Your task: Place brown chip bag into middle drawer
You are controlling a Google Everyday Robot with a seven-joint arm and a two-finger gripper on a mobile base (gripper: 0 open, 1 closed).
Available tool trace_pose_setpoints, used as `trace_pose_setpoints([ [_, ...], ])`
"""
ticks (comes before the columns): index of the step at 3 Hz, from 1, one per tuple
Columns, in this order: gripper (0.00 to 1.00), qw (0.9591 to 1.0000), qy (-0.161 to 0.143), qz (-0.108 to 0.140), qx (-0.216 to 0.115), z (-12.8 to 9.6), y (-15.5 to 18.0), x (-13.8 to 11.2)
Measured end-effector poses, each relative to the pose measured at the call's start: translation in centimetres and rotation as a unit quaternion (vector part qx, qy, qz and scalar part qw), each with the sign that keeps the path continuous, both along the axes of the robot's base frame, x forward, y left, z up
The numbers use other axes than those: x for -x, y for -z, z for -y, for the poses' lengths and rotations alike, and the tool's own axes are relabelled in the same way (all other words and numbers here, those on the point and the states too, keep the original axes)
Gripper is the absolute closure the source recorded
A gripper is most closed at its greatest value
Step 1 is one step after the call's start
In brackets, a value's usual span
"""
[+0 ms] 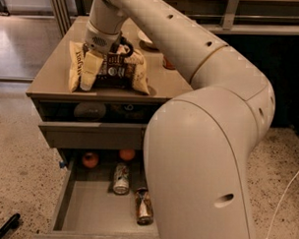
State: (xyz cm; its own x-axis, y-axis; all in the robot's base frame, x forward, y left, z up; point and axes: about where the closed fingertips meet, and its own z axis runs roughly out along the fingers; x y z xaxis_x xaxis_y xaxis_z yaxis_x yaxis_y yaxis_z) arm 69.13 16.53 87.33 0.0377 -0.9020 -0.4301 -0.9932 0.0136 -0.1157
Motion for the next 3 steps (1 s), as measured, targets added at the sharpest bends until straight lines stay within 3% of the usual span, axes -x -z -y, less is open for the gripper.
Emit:
trace_pose_setpoints([
  [1, 0.00, 1.0000, -0.002, -0.003, 0.002, -0.14, 0.51, 0.25],
  [3, 0.41, 1.0000, -0.002, -0.003, 0.002, -0.14, 0.52, 0.25],
])
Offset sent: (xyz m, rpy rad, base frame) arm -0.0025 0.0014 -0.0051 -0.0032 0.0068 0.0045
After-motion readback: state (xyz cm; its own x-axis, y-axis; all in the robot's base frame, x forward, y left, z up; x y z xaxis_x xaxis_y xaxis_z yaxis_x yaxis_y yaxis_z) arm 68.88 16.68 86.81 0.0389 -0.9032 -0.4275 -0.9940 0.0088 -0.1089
